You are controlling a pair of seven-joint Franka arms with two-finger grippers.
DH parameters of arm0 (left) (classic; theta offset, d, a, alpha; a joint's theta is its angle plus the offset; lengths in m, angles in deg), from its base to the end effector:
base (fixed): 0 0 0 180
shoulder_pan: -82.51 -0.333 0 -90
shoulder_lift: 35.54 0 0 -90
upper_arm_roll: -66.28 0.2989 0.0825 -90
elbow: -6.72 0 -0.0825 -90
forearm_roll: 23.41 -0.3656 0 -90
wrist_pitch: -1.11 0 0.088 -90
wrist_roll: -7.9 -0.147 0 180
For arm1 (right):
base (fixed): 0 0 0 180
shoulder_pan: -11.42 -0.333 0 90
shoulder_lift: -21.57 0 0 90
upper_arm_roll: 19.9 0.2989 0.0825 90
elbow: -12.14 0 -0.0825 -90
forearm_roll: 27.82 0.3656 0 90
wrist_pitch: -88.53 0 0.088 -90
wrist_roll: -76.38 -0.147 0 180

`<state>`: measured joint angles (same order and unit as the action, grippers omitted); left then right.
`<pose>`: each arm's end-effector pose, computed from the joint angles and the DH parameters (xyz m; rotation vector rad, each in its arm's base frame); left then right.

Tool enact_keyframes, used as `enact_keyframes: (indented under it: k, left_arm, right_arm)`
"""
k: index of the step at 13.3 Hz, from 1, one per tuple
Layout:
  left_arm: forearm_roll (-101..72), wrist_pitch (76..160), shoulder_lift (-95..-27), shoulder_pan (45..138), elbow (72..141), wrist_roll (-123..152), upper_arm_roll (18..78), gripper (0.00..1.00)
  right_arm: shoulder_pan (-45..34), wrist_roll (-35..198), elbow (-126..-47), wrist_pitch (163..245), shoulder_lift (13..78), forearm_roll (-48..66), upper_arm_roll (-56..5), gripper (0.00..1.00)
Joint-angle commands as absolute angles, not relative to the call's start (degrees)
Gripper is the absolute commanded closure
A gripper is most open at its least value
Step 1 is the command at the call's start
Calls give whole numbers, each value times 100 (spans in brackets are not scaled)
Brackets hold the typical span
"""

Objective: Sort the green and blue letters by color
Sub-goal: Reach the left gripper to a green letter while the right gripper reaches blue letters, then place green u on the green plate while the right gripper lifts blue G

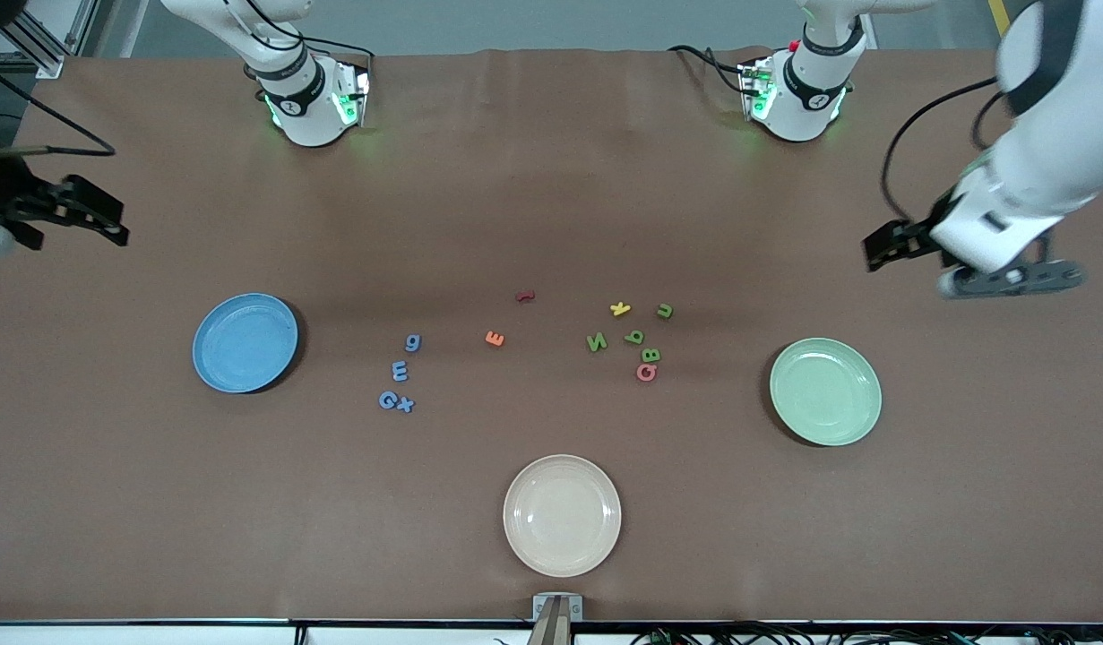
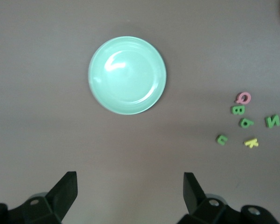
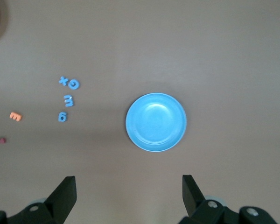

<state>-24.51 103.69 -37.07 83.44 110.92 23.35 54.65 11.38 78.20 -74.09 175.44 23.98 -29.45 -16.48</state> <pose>0.5321 -0.1154 0.4586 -3.1138 -0.0711 0.0773 0.5413 0.0278 0.5698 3.1117 0.1417 -0.0463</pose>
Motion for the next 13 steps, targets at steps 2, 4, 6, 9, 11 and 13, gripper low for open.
enact_keyframes:
  k: [2,4,6,9,11,13]
  left_arm:
    - [-2446,11718,-3737,8357,12306,3474,4837,0]
    - [-2455,12228,-3957,8365,12676,4573,4494,0]
    - [-2455,12686,-4255,8383,12870,5522,4265,0]
    - [-2464,13222,-4747,8707,12967,7051,4193,6]
    - [-2481,13687,-5072,8944,13038,8159,4193,12]
    - [-2647,14092,-5363,9068,13038,9100,4202,15]
  right_arm:
    - [739,7752,-7232,17729,2982,-2818,-1621,0]
    - [475,7761,-7241,17984,3158,-2844,-1630,0]
    - [413,7857,-7259,18064,3273,-2861,-1621,0]
    - [211,7726,-7294,18099,3808,-2818,-1630,1]
    - [96,7464,-7512,18676,4195,-2853,-1630,1]
    - [-96,6937,-8231,19712,4240,-2817,-1630,1]
